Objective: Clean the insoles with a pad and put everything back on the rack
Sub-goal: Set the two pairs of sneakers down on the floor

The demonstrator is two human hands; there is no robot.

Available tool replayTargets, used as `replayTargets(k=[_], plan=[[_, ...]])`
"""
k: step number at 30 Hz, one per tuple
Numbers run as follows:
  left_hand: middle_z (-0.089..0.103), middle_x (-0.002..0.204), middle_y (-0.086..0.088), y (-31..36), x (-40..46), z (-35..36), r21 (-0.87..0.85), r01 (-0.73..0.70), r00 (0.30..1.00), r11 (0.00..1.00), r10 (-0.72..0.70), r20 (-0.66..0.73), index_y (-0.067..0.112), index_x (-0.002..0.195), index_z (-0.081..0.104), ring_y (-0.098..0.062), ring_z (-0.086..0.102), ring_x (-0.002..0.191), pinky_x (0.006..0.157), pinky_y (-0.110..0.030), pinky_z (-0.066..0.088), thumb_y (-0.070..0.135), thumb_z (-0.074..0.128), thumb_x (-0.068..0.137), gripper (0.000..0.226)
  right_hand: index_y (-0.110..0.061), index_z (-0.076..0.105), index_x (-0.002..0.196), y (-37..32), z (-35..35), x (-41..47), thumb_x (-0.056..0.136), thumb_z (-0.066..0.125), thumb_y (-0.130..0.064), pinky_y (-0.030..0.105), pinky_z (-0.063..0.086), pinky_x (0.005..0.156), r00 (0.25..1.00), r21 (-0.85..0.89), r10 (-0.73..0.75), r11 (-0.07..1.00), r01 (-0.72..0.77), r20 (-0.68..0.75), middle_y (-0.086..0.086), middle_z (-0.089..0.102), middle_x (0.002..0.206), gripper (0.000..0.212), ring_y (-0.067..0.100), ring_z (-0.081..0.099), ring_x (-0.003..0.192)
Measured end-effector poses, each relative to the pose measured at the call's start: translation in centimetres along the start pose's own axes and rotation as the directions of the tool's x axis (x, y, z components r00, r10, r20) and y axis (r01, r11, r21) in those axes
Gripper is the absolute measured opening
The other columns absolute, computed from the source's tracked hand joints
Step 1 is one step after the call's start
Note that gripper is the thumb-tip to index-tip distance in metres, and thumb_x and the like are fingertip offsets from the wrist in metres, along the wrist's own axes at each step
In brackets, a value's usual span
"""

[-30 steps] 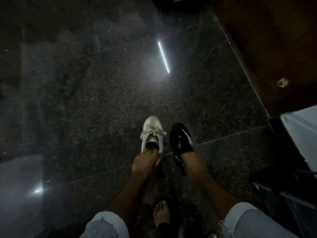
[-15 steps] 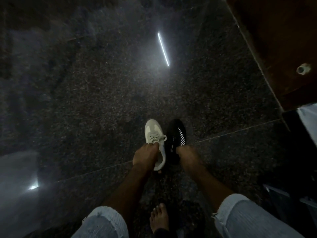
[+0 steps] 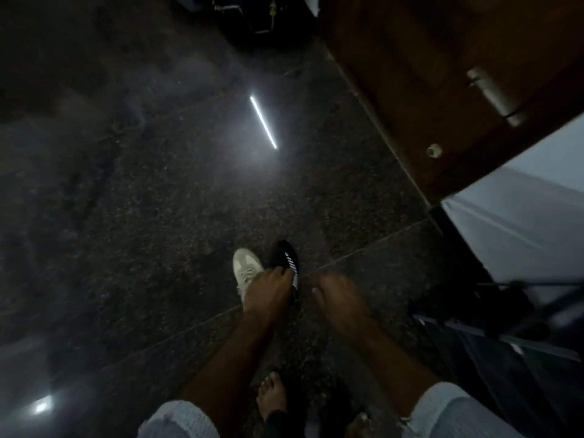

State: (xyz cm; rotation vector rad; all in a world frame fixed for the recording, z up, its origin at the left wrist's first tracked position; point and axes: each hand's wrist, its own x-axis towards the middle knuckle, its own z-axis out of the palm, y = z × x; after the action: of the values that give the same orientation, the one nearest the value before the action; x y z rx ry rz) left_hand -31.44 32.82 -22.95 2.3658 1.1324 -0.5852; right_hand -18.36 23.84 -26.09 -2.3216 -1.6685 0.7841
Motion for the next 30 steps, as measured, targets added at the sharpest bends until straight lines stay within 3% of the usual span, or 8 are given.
replayTargets(k=[2, 5, 9, 12, 16, 19, 25, 30], plan=[[0.054, 0.128, -0.006, 3.5, -1.3, -2.5, -0.019, -0.042, 0.999, 0.999, 0.042, 0.013, 0.018, 0.122, 0.051, -0.023, 0.054, 0.113, 0.091, -0.040, 0.047, 0.034, 0.051, 0.094, 0.031, -0.008, 0.068, 0.081, 0.9, -4.1, -2.6, 0.085, 0.063, -0.019, 0.033, 0.053, 0.067, 0.997, -0.028, 0.053, 0.998, -0.055, -0.056, 0.012, 0.067, 0.079, 0.013, 0.028, 0.064, 0.077], [0.051, 0.133, -0.008, 9.6, -2.9, -6.0, 0.031, -0.145, 0.989, 0.989, 0.145, -0.005, 0.017, 0.129, 0.047, -0.026, 0.050, 0.120, 0.093, -0.038, 0.044, 0.033, 0.046, 0.097, 0.036, -0.006, 0.072, 0.082, 2.6, -10.7, -7.3, 0.100, 0.039, -0.028, 0.033, 0.044, 0.079, 0.973, 0.012, 0.127, 0.992, -0.127, -0.194, 0.015, 0.069, 0.081, 0.044, 0.023, 0.052, 0.086], [0.049, 0.136, -0.008, 19.3, -5.1, -9.6, 0.038, -0.271, 0.962, 0.962, 0.271, 0.011, 0.019, 0.133, 0.045, -0.029, 0.048, 0.124, 0.095, -0.038, 0.041, 0.039, 0.046, 0.096, 0.042, -0.008, 0.066, 0.103, 6.2, -19.5, -13.8, 0.097, 0.048, -0.021, 0.040, 0.049, 0.080, 0.917, 0.074, 0.394, 0.918, -0.389, -0.068, 0.017, 0.066, 0.102, 0.023, 0.035, 0.062, 0.096], [0.052, 0.131, -0.008, 26.7, -7.3, -11.0, 0.112, -0.408, 0.911, 0.906, 0.411, -0.011, 0.020, 0.130, 0.049, -0.028, 0.052, 0.121, 0.093, -0.039, 0.044, 0.038, 0.047, 0.096, 0.039, -0.006, 0.064, 0.109, 9.7, -23.6, -19.4, 0.099, 0.046, -0.020, 0.037, 0.047, 0.085, 0.825, 0.173, 0.561, 0.821, -0.544, -0.068, 0.016, 0.064, 0.112, 0.026, 0.033, 0.061, 0.104], [0.055, 0.122, -0.009, 36.4, -10.8, -11.7, 0.189, -0.576, 0.810, 0.795, 0.587, 0.000, 0.016, 0.120, 0.053, -0.032, 0.055, 0.115, 0.089, -0.042, 0.046, 0.034, 0.051, 0.093, 0.032, -0.002, 0.065, 0.107, 14.0, -25.8, -28.1, 0.099, 0.046, -0.019, 0.036, 0.043, 0.089, 0.731, 0.248, 0.654, 0.754, -0.608, -0.194, 0.019, 0.063, 0.116, 0.026, 0.033, 0.059, 0.108], [0.057, 0.118, -0.012, 42.8, -13.8, -11.3, 0.230, -0.675, 0.727, 0.701, 0.685, 0.049, 0.015, 0.116, 0.054, -0.035, 0.056, 0.111, 0.085, -0.043, 0.046, 0.029, 0.051, 0.092, 0.028, -0.004, 0.058, 0.123, 16.0, -26.8, -34.1, 0.100, 0.045, -0.019, 0.042, 0.041, 0.100, 0.634, 0.324, 0.753, 0.653, -0.685, -0.177, 0.019, 0.055, 0.130, 0.030, 0.035, 0.052, 0.121], [0.055, 0.129, -0.013, 52.1, -20.2, -7.5, 0.319, -0.816, 0.555, 0.481, 0.806, 0.204, 0.013, 0.128, 0.047, -0.033, 0.054, 0.117, 0.090, -0.044, 0.046, 0.024, 0.048, 0.094, 0.036, -0.011, 0.061, 0.110, 18.4, -27.5, -45.5, 0.092, 0.052, -0.020, 0.040, 0.045, 0.095, 0.433, 0.387, 0.887, 0.459, -0.799, -0.158, 0.013, 0.062, 0.118, 0.022, 0.033, 0.059, 0.110], [0.050, 0.135, -0.010, 56.1, -24.1, -3.1, 0.324, -0.867, 0.480, 0.379, 0.811, 0.335, 0.016, 0.134, 0.042, -0.031, 0.051, 0.121, 0.093, -0.043, 0.044, 0.030, 0.052, 0.093, 0.045, -0.015, 0.062, 0.104, 20.1, -26.2, -52.2, 0.090, 0.052, -0.023, 0.040, 0.050, 0.079, 0.277, 0.482, 0.945, 0.328, -0.812, -0.176, 0.013, 0.059, 0.112, 0.018, 0.034, 0.058, 0.105]])
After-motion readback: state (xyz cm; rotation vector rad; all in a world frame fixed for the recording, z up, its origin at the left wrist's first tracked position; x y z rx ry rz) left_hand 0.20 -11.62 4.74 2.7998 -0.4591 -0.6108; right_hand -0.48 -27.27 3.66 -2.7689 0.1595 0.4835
